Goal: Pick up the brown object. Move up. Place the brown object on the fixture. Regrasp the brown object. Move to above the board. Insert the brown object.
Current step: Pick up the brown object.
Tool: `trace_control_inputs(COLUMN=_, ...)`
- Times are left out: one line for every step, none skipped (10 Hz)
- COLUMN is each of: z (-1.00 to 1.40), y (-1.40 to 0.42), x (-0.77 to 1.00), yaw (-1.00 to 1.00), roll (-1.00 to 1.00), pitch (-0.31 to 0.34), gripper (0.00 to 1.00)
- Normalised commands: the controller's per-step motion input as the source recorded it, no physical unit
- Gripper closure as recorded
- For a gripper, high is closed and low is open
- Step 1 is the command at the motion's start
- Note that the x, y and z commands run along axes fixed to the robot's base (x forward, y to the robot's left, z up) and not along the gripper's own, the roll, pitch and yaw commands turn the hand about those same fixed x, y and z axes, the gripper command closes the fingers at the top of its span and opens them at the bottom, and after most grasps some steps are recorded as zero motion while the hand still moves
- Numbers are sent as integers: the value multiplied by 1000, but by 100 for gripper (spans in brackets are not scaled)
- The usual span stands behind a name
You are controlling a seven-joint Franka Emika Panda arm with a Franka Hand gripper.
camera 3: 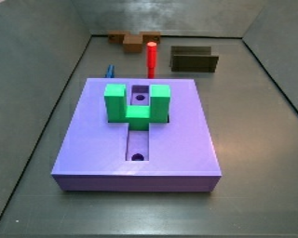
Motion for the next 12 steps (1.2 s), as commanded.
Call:
trace_control_inputs(z=-37, y=0, x=0, yaw=0, roll=13, pitch=0, gripper=0)
trace_control_inputs(z=-43, y=-126, x=0, yaw=0, roll=44, pitch=0, gripper=0)
trace_control_inputs(z=-760, y=289, x=-354, yaw=-137, roll=29, pitch=-203, gripper=0)
trace_control_inputs(z=-846, y=551, x=-571, yaw=0, roll=90, pitch=-186, gripper=0)
trace_control_inputs(z=-926, y=866, x=-543, yaw=0, roll=0, pitch=-134, gripper=0)
trace_control_inputs(z=-854, y=766, x=-440, yaw=-6, roll=-10, pitch=-161, gripper=0)
trace_control_inputs(z=-1000, y=160, x=146, yaw=-83, roll=0, pitch=-70, gripper=0)
trace_control_inputs(z=-1000, y=0, x=420, yaw=-229, roll=0, pitch=-71, gripper=0)
trace_control_inputs(z=-1000, y=-49, x=437, yaw=-337, roll=0, pitch=0, gripper=0)
trace_control_inputs(z=-977, y=-11, x=303, yaw=-240, roll=0, pitch=3, gripper=0)
trace_control_inputs(z=-817, y=0, x=111, yaw=-237, roll=-86, pitch=66, gripper=0)
trace_control_inputs(z=-586, y=-69, x=-266, yaw=-23, roll=0, pitch=0, gripper=0)
